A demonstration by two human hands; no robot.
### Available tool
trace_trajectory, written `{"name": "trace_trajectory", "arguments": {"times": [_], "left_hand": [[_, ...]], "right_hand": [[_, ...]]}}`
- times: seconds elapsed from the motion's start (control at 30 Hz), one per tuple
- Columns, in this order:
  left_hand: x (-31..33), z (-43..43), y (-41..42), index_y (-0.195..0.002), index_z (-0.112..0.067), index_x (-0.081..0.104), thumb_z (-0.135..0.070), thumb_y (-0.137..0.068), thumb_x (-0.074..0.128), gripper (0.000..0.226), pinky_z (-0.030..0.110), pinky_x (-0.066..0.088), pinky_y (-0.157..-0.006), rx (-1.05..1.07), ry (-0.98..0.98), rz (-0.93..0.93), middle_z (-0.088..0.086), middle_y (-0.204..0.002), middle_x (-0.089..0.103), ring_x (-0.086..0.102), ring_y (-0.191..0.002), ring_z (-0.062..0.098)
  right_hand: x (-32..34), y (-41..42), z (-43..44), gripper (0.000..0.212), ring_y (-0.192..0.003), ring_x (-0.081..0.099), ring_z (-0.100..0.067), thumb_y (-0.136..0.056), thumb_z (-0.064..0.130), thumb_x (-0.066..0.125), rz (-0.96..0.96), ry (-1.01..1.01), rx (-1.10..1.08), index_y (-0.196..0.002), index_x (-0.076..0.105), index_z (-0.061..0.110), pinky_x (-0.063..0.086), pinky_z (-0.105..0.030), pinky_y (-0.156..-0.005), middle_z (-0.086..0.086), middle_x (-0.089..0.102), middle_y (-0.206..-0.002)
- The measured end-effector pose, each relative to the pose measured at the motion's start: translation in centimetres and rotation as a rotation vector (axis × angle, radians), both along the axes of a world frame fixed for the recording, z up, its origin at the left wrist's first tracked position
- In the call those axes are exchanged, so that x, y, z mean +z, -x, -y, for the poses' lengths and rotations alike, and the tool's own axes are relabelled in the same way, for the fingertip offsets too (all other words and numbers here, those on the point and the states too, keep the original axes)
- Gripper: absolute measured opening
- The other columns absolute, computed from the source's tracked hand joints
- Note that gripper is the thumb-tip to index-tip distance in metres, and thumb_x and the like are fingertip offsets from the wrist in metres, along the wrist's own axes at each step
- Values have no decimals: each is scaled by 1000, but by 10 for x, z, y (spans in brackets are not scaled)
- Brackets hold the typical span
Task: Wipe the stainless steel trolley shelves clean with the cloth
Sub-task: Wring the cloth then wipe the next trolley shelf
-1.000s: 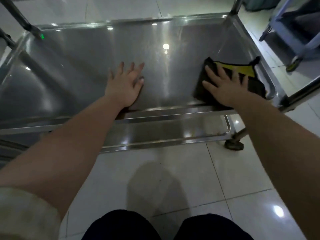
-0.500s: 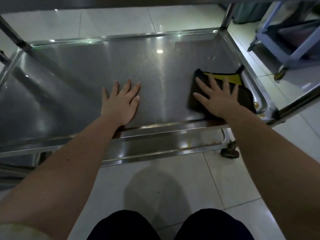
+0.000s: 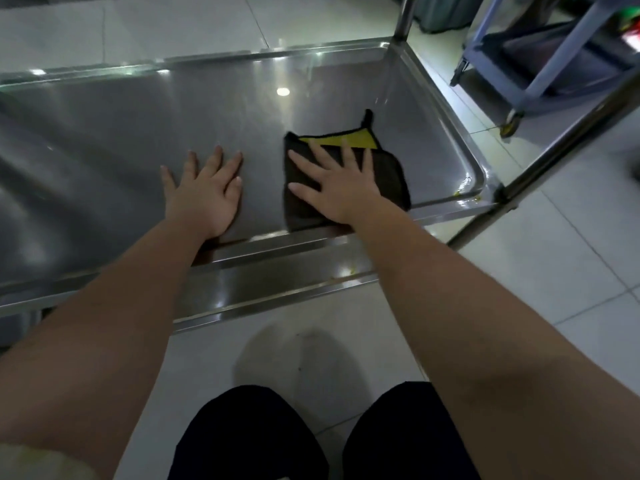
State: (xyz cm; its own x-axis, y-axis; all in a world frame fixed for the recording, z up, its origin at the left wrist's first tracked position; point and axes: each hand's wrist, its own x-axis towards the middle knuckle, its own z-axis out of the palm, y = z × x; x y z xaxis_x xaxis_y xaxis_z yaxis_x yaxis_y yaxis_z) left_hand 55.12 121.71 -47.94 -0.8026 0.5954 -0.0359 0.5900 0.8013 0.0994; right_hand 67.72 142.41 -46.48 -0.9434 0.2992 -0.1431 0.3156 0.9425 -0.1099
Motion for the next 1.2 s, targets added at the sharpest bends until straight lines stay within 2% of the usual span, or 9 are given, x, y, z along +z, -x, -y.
{"name": "trace_trajectory", "arguments": {"times": [0.1,0.2,0.33,0.5,0.63,0.73,0.83,1.03,1.2], "left_hand": [[6,-9,1,-154,-43,12,-47,-103,17,51,68,-2,-112,53,35,40,-8,-165,7,3,-150,35],[13,-45,-13,-155,-38,6,-48,-102,14,55,69,-8,-111,78,115,100,-4,-165,-1,-7,-149,40],[5,-71,-39,-153,-47,1,-54,-101,12,54,71,-10,-108,27,57,71,-7,-165,-5,-10,-149,38],[-5,-70,-31,-151,-50,2,-57,-99,9,53,73,-9,-107,39,56,36,-8,-165,-3,-6,-149,40],[-9,-72,-33,-150,-51,-1,-57,-97,6,54,73,-11,-106,50,54,30,-8,-165,-3,-7,-149,41],[-11,-68,-32,-149,-53,-2,-58,-95,4,55,73,-11,-106,51,43,36,-8,-165,-2,-6,-149,40],[-13,-64,-30,-148,-54,-2,-61,-93,2,56,72,-10,-106,50,27,34,-9,-165,0,-5,-149,39],[-11,-64,-33,-150,-52,2,-61,-94,4,57,74,-9,-106,42,4,31,-7,-165,2,-4,-149,40],[-8,-65,-36,-151,-50,4,-57,-98,9,54,75,-9,-106,49,27,34,-7,-165,0,-6,-148,42]], "right_hand": [[-2,-38,-56,63,-145,-17,-44,-89,78,12,46,13,-204,-145,-10,60,-9,-62,-115,16,-12,-162],[-5,-45,-65,63,-141,-25,-47,-86,80,6,73,-43,-271,-142,-16,62,-14,-64,-113,15,-15,-162],[-6,-47,-77,62,-145,-18,-45,-83,84,8,80,-3,-234,-137,-18,67,-12,-65,-112,20,-17,-160],[5,-100,-132,59,-148,-10,-40,-89,78,15,134,-7,-325,-140,-14,66,-7,-57,-118,21,-16,-160],[7,-103,-93,59,-147,-9,-44,-93,73,14,117,-10,-284,-144,-12,61,-4,-58,-117,17,-15,-161],[4,-79,-33,58,-144,-13,-50,-93,69,12,90,9,-113,-145,-13,58,-7,-65,-114,13,-15,-162],[2,-80,-20,58,-144,-15,-47,-93,69,10,63,30,-3,-144,-14,58,-9,-65,-113,13,-15,-162],[6,-140,-108,52,-148,-4,-41,-96,64,16,86,-11,-334,-146,-2,60,-1,-51,-119,13,-5,-163],[1,-110,-43,55,-146,-2,-46,-93,69,11,28,-29,-240,-146,-3,59,0,-55,-118,14,-1,-163]]}}
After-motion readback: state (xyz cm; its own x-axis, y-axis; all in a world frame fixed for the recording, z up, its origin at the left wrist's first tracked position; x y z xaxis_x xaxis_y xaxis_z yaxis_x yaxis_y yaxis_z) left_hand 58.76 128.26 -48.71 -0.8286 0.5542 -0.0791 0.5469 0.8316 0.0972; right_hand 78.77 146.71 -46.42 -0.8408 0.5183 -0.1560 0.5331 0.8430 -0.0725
